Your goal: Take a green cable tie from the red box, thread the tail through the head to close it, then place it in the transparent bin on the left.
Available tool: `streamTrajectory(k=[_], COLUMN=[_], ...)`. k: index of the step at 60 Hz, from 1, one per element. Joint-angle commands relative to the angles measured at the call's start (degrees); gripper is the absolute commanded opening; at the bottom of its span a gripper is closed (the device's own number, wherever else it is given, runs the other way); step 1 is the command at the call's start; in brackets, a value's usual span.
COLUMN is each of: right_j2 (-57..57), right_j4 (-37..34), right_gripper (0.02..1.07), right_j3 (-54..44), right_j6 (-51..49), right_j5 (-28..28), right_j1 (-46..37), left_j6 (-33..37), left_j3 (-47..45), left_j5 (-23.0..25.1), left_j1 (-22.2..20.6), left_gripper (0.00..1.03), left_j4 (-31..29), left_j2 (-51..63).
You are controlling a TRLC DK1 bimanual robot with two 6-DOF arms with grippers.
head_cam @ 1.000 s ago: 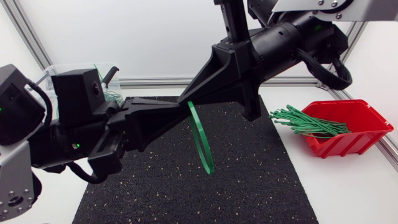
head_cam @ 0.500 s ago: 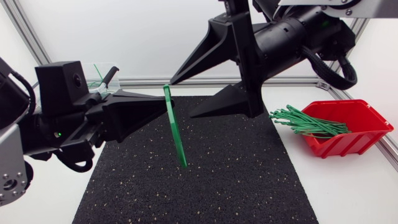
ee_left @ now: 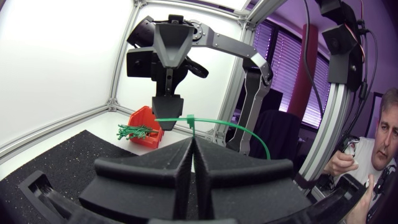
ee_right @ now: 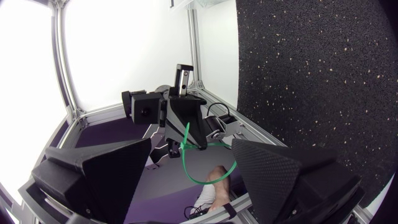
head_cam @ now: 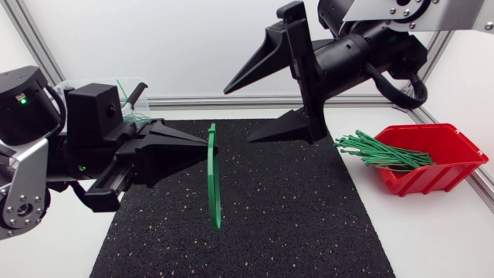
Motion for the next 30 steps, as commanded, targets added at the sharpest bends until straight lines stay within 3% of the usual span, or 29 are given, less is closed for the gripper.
streamTrajectory(k=[1,7,22,30], right_j2=[1.48,2.27,4.30,5.35], right_j4=[-0.97,-1.23,-2.64,-4.39], right_gripper=[0.96,0.88,0.79,0.72], right_j3=[2.08,2.96,3.40,3.13], right_j6=[-1.14,-1.23,-3.34,-6.24], right_j5=[0.13,0.22,1.45,2.24], right_j1=[-0.08,0.27,1.42,2.30], left_j6=[7.65,16.18,23.91,25.05], left_j3=[2.02,2.19,1.58,1.75], left_j5=[-1.07,-5.20,-11.88,-12.76], left_j1=[-0.94,-2.34,-5.24,-5.77], left_gripper=[0.03,0.04,0.04,0.04], left_j4=[-2.83,-8.63,-9.60,-9.60], left_j2=[0.56,0.30,0.74,1.27])
